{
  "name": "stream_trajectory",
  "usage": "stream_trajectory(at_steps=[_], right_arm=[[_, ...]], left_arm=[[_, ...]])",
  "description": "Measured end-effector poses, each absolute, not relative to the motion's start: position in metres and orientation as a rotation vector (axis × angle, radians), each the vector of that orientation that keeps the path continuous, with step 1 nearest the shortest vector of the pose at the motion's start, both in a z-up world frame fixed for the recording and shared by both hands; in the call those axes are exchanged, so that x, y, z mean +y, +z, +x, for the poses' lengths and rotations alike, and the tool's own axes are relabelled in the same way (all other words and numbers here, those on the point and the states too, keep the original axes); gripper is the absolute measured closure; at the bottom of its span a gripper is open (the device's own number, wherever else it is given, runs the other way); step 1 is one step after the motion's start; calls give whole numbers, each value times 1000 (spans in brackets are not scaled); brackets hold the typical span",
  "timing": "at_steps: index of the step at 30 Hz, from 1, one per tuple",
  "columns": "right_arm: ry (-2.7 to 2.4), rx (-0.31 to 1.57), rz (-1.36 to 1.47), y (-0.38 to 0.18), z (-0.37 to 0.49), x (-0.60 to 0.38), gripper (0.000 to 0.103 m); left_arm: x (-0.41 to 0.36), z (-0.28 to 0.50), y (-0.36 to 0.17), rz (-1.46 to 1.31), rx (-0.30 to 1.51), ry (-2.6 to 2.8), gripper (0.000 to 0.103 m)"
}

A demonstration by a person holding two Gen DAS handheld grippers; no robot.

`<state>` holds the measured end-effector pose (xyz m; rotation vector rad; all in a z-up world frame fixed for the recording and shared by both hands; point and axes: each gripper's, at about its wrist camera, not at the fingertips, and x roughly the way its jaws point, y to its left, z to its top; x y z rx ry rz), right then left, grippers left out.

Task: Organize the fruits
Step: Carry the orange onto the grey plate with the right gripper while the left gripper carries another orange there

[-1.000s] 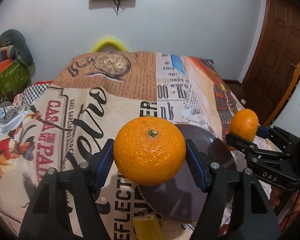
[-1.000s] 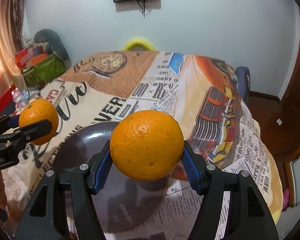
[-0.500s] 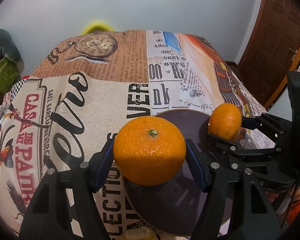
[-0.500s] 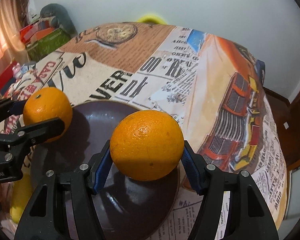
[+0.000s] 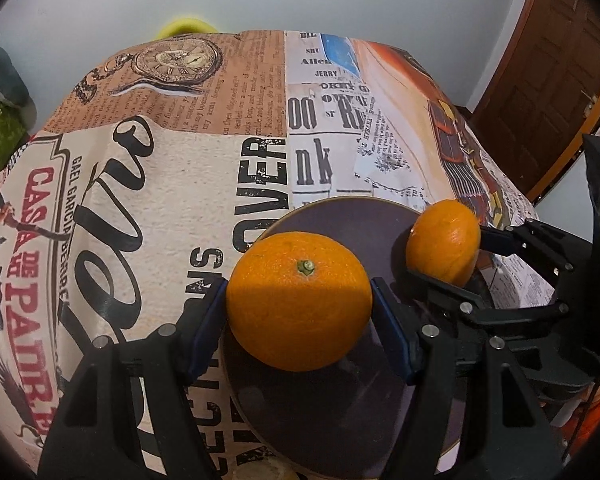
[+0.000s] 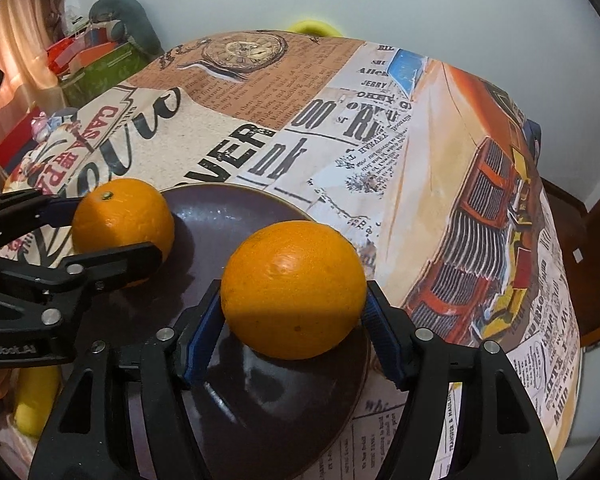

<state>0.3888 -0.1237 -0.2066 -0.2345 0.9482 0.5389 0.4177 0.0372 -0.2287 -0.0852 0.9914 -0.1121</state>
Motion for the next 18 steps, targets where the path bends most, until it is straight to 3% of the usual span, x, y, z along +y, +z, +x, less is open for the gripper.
stream_trajectory(at_steps=[3,18], right_arm=[[536,931,-247,-203,384,-123,30],[505,849,-231,-163,340,-145,30]], left_arm=[[40,418,-228,-111,1003,-117,34],[43,371,-168,-64,825,-60,30]])
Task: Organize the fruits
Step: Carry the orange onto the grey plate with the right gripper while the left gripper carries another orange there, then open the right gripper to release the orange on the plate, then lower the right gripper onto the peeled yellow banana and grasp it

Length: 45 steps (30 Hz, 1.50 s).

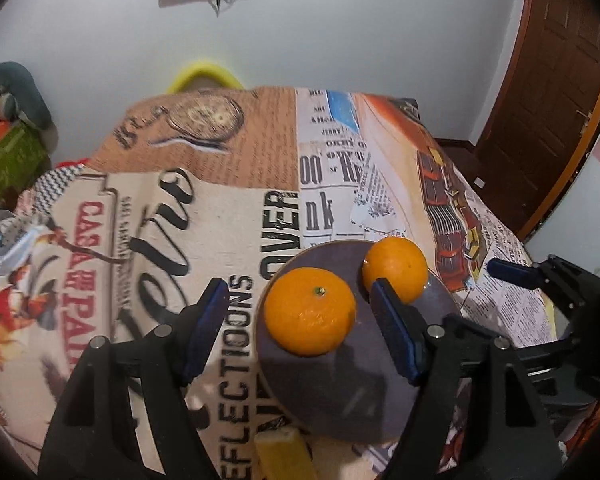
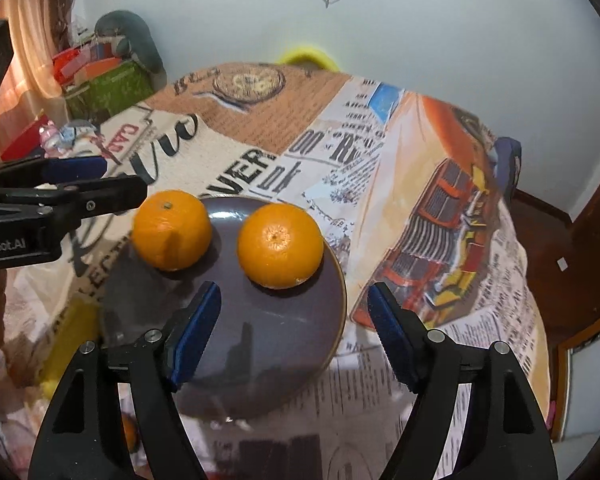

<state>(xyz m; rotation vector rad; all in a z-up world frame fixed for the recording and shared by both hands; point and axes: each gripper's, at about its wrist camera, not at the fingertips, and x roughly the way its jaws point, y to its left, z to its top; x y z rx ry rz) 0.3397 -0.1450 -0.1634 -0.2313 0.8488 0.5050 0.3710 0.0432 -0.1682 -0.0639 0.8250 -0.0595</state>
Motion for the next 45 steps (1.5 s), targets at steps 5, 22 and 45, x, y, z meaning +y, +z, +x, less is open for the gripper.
stream_trajectory(at_steps=[5,22,45], right_arm=[[501,804,-225,-143,312,-150,30],[509,795,-233,-128,203,-157,28],[549,1046,-179,-206,179,-116,26]], left_arm=[[46,339,-151,-46,786,-40,30],[47,220,-132,-15,742,-17,30],[69,148,-194,-38,853,21,30]])
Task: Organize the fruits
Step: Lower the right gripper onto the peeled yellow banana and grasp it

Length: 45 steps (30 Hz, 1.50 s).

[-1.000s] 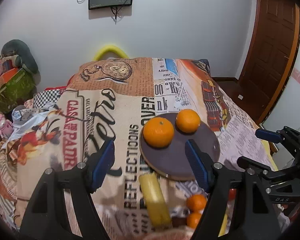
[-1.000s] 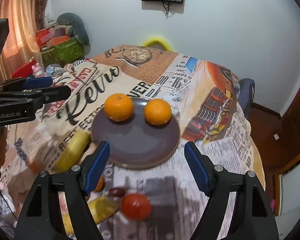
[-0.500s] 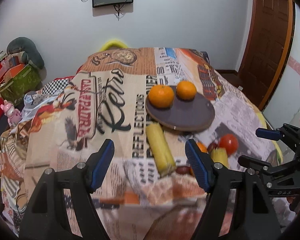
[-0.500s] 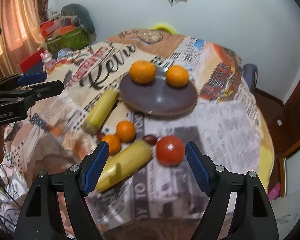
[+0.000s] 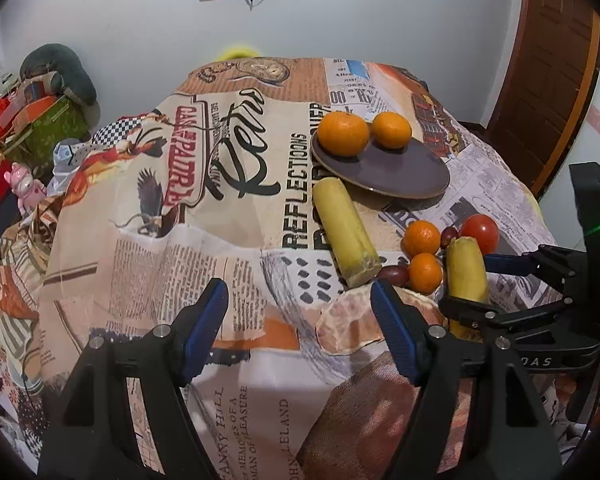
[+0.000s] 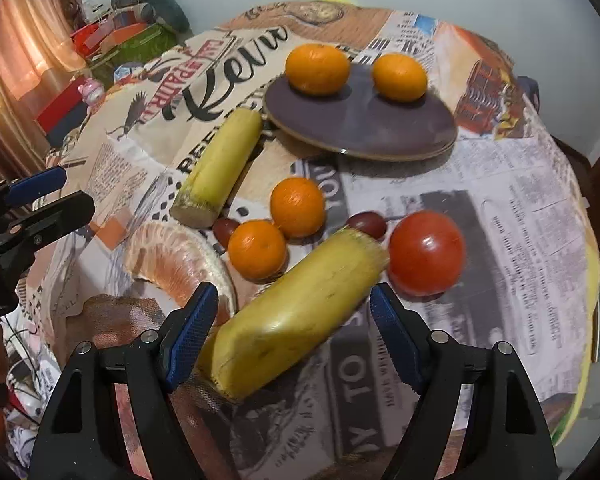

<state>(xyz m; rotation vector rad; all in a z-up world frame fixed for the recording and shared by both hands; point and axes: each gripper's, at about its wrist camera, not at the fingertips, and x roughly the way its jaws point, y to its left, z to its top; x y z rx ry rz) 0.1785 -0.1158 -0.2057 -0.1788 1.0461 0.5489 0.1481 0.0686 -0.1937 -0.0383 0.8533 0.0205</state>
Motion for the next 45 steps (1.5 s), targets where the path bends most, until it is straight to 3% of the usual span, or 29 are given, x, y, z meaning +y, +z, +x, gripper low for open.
stream_trajectory(at_steps=[5,13,18,33,45], right_arm=[[561,1047,-181,-209,176,-120,28],[599,1037,-200,-205,171,-142,58],[579,1058,-201,-207,175,-160,67],[596,1091,-129,-222,206,-150,67],[609,1080,-87,-220,207,-155,67]], left_arm=[[67,150,-200,-44,867,14,30],[60,160,-205,-45,882,-2,30],[54,171,-206,-39,881,-17,30],[50,235,-225,-85,946,-22,30],[50,278,-252,-150,1026,-25,55]])
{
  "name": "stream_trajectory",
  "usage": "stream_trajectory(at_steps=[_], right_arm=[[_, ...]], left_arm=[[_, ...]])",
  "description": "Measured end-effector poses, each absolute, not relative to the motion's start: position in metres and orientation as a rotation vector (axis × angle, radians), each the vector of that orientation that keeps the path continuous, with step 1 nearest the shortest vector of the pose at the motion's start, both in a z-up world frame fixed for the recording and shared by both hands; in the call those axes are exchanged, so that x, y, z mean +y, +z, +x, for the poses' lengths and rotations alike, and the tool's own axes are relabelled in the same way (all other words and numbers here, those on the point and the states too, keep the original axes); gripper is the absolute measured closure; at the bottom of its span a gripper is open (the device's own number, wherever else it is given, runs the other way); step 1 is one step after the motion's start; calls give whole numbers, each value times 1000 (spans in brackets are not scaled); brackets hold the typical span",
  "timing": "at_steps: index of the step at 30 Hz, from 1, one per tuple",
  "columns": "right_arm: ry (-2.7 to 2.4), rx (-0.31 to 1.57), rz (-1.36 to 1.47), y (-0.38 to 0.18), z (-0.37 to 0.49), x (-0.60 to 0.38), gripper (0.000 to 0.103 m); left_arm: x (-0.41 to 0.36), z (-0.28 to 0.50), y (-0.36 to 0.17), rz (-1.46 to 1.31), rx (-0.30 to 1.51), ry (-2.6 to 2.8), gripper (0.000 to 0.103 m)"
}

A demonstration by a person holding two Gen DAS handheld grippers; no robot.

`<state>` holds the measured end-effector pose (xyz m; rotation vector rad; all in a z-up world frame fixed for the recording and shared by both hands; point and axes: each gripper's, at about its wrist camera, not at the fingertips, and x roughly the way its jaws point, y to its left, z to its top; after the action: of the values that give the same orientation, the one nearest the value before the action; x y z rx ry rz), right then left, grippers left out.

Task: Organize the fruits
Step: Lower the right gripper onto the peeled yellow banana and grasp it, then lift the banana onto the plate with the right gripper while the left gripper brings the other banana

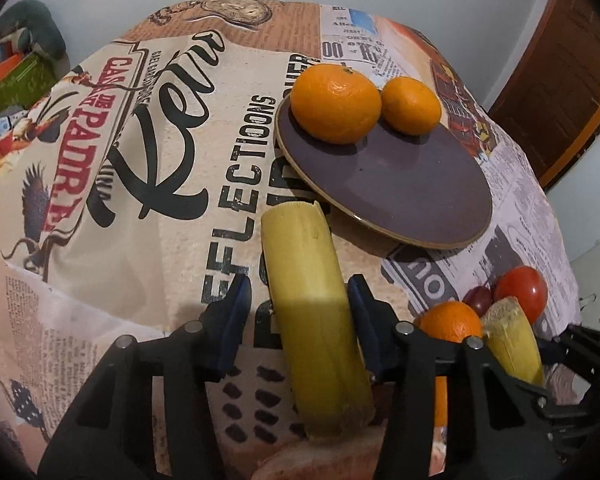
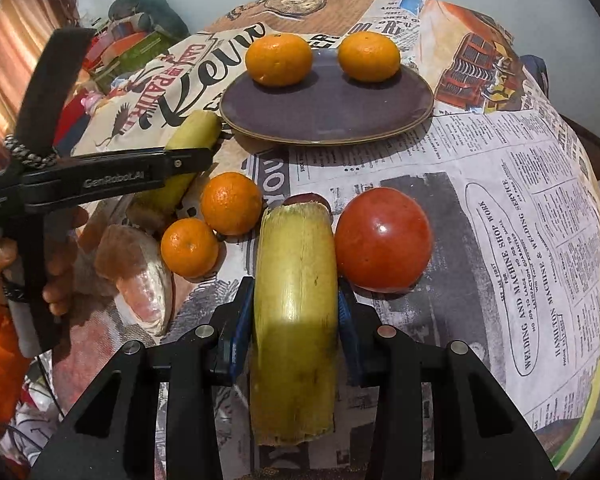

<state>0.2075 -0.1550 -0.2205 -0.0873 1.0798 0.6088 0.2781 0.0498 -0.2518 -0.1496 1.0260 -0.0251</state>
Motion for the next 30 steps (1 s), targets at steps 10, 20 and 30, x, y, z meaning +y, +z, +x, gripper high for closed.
stream_trajectory(at_steps=[10,20,30], right_arm=[[601,1041,-83,-211,200,-159,68],[584,913,-66,-169,193,-167,68],[546,798,-20,-132,207,-175,68]], left_arm=[[51,260,-233,-155,973,-57,68],[40,222,-173,-91,819,-76,69],[23,218,-129,-86,712,-120,69]])
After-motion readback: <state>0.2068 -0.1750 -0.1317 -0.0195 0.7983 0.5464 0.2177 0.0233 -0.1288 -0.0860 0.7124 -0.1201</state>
